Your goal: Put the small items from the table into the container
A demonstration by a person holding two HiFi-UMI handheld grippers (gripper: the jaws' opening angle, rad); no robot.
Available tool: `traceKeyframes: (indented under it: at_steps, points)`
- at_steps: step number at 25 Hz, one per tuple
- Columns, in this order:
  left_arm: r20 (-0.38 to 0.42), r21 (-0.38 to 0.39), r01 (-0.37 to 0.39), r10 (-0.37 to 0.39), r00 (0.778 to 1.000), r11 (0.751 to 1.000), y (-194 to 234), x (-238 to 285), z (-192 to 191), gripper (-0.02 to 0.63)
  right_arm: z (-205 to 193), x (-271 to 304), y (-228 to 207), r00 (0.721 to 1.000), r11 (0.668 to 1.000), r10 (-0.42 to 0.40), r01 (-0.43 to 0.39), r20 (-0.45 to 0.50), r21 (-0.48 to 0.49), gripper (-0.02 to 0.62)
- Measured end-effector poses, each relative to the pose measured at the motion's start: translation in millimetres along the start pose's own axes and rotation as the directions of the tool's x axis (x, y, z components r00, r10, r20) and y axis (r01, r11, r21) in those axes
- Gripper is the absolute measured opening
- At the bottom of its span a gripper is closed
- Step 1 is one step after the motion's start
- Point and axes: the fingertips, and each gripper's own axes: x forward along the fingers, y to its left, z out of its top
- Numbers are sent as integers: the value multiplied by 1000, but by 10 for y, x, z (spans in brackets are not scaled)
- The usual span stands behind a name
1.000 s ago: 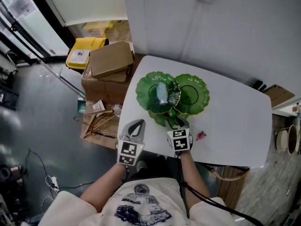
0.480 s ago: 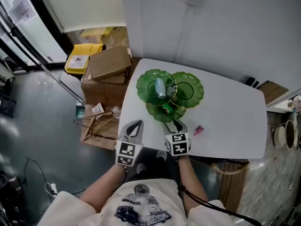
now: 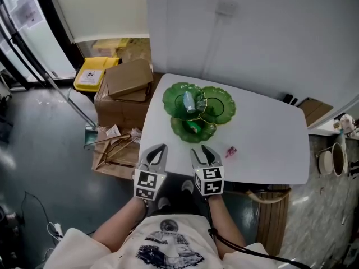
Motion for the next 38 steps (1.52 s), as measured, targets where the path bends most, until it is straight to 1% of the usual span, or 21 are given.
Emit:
traceKeyframes:
  at_steps: [2, 9, 17, 27, 31, 35, 38]
  points:
    - [9, -3, 2, -2, 1000, 1000, -12, -79, 27, -11, 53, -119, 66, 1000, 1000, -3, 3, 19, -3, 157]
    - [38, 1, 6, -6, 999, 1000, -74, -339, 106, -9, 182, -541, 199, 996, 999, -35, 35, 87, 6, 84]
    - [48, 6, 16, -17, 999, 1000, -136, -499, 134, -9, 191, -740, 207, 990, 997, -79, 76, 120, 25, 0]
    - [52, 4, 33, -34, 998, 999, -174, -536, 117, -9, 110, -753, 294, 991, 997, -78, 75, 107, 32, 0]
    - [52, 26, 39, -40, 998, 999, -199, -540, 121, -11, 109, -733, 326, 992, 997, -71, 68, 104, 32, 0]
    - [74, 4, 44, -44, 996, 999, -195, -553, 151, -11, 106, -733, 337, 993, 997, -67, 65, 101, 31, 0]
    - [66, 1, 46, -46, 997, 999, -193, -541, 160, -9, 115, -748, 330, 993, 997, -71, 69, 97, 30, 0]
